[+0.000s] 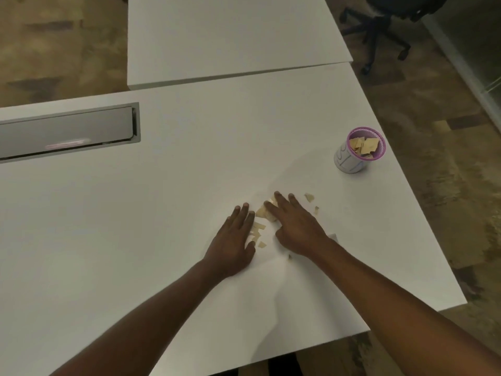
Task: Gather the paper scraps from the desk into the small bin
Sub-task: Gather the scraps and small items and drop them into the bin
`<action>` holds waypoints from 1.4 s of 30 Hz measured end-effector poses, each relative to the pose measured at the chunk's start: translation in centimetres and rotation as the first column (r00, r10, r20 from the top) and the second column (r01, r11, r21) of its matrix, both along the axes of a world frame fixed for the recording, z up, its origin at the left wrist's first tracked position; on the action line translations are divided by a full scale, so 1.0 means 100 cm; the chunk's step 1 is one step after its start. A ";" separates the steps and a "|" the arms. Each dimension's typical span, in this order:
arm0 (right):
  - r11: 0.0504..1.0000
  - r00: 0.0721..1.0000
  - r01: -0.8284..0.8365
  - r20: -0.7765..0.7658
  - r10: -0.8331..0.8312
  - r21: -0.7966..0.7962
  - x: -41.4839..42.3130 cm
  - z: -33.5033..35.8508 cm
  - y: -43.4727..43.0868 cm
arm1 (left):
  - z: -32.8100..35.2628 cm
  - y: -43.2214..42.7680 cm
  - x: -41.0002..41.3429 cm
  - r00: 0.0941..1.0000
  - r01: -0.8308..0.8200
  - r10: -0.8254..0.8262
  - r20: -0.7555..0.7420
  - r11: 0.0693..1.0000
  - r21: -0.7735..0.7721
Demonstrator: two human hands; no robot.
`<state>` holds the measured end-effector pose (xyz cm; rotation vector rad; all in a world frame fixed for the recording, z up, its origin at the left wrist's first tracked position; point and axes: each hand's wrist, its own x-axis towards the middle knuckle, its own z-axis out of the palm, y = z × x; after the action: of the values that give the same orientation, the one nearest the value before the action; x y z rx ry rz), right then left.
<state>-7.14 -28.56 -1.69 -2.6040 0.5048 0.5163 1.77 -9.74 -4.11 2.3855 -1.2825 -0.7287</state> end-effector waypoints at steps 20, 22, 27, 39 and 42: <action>0.965 0.990 -0.086 0.092 0.112 -0.249 -0.009 -0.007 0.030 | 0.000 -0.008 -0.012 0.923 0.201 -0.129 0.362 0.965 -0.167; 0.959 0.985 -0.091 0.115 0.126 -0.270 -0.010 -0.006 0.027 | 0.001 -0.009 -0.009 0.914 0.233 -0.156 0.374 0.957 -0.170; 0.960 0.970 -0.071 0.206 0.130 -0.271 -0.010 0.001 0.023 | 0.008 -0.019 -0.005 0.920 0.244 -0.189 0.343 0.962 -0.126; 0.761 0.722 0.550 0.263 -0.640 0.345 -0.013 -0.005 0.009 | 0.009 -0.038 0.009 0.987 -0.161 0.160 -0.022 0.981 -0.109; 0.666 0.649 0.624 0.204 -0.733 0.408 -0.020 -0.006 0.004 | 0.013 -0.042 0.014 0.880 -0.429 0.391 -0.271 0.898 -0.100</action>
<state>-9.13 -28.21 -2.25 -1.9180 1.1225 -0.1378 3.21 -13.93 -2.82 2.2436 -0.6703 -0.7285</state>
